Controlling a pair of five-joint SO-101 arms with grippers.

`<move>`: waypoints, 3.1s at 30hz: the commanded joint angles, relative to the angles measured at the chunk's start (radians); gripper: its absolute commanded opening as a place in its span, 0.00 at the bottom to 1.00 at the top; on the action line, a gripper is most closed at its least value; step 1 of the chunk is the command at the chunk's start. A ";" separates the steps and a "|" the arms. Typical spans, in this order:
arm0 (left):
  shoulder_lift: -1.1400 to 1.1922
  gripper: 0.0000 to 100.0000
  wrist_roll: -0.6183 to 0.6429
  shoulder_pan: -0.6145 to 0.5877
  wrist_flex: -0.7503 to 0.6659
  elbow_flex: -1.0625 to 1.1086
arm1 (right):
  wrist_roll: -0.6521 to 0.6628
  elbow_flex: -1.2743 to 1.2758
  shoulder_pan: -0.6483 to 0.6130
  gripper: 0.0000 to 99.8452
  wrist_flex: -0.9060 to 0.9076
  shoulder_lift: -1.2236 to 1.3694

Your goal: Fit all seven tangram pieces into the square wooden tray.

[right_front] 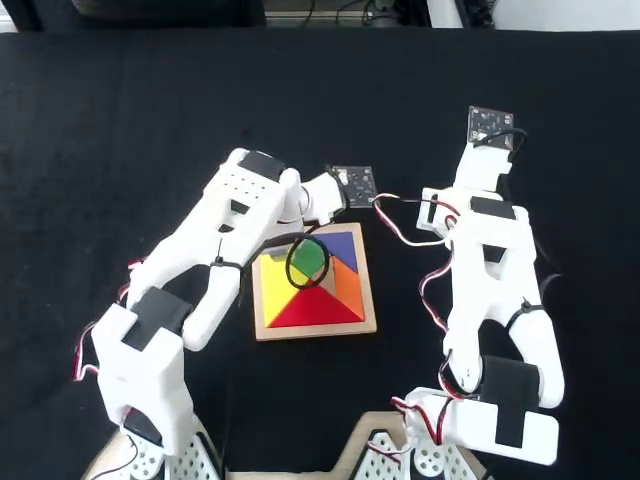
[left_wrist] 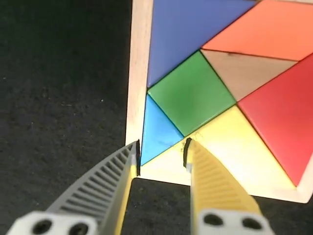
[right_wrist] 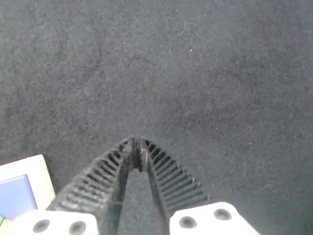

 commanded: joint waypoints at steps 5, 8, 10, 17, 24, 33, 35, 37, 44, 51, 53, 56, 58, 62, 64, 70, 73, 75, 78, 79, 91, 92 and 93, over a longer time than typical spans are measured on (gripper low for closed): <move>-0.282 0.17 0.227 -0.237 0.017 -0.104 | 0.005 -0.012 0.014 0.01 -0.018 -0.013; -0.488 0.17 0.350 -0.364 0.100 -0.151 | 0.003 -0.012 0.012 0.01 -0.018 -0.013; -0.614 0.17 0.422 -0.430 0.147 -0.154 | 0.003 -0.012 0.008 0.01 -0.018 -0.013; -0.740 0.17 0.644 -0.590 0.235 0.251 | 0.021 -0.012 -0.018 0.01 -0.012 -0.005; -0.908 0.17 0.707 -0.814 0.000 0.769 | 0.275 -0.030 -0.091 0.01 0.292 0.001; -1.137 0.17 0.806 -0.832 -0.275 1.162 | 0.431 0.054 -0.313 0.01 0.307 0.018; -1.129 0.17 0.806 -0.834 -0.278 1.170 | 0.443 0.061 -0.333 0.01 0.308 0.019; -1.111 0.17 0.802 -0.855 -0.282 1.168 | 0.445 0.061 -0.325 0.01 0.321 0.019; -1.043 0.17 0.801 -0.857 -0.295 1.152 | 0.512 0.088 -0.230 0.01 0.399 0.018; -1.005 0.17 0.801 -0.855 -0.318 1.148 | 0.565 0.191 -0.279 0.01 0.385 0.013; -1.005 0.17 0.801 -0.855 -0.318 1.148 | 0.560 0.194 -0.307 0.01 0.385 0.010; -1.002 0.17 0.801 -0.855 -0.318 1.148 | 0.557 0.180 -0.354 0.01 0.376 0.016; -1.002 0.17 0.801 -0.855 -0.318 1.148 | 0.542 0.168 -0.376 0.01 0.359 0.019; -0.999 0.17 0.801 -0.855 -0.318 1.148 | 0.523 0.143 -0.408 0.01 0.336 0.019; -0.999 0.17 0.801 -0.855 -0.318 1.148 | 0.523 0.127 -0.416 0.01 0.336 0.019; -0.999 0.17 0.801 -0.855 -0.316 1.148 | 0.529 0.079 -0.382 0.01 0.374 0.018; -0.999 0.17 0.801 -0.855 -0.316 1.148 | 0.531 0.008 -0.301 0.01 0.425 0.018; -0.999 0.17 0.801 -0.855 -0.318 1.148 | 0.531 -0.056 -0.259 0.01 0.423 0.021; -0.999 0.17 0.801 -0.843 -0.318 1.148 | 0.523 -0.137 -0.270 0.01 0.385 0.059; -0.999 0.17 0.801 -0.832 -0.316 1.150 | 0.522 -0.168 -0.290 0.01 0.384 0.091; -0.999 0.17 0.801 -0.823 -0.319 1.150 | 0.462 -0.573 -0.270 0.01 0.525 0.562; -0.999 0.17 0.801 -0.823 -0.319 1.150 | 0.459 -0.588 -0.273 0.01 0.528 0.573; -0.999 0.17 0.801 -0.823 -0.319 1.150 | 0.460 -0.601 -0.284 0.01 0.528 0.578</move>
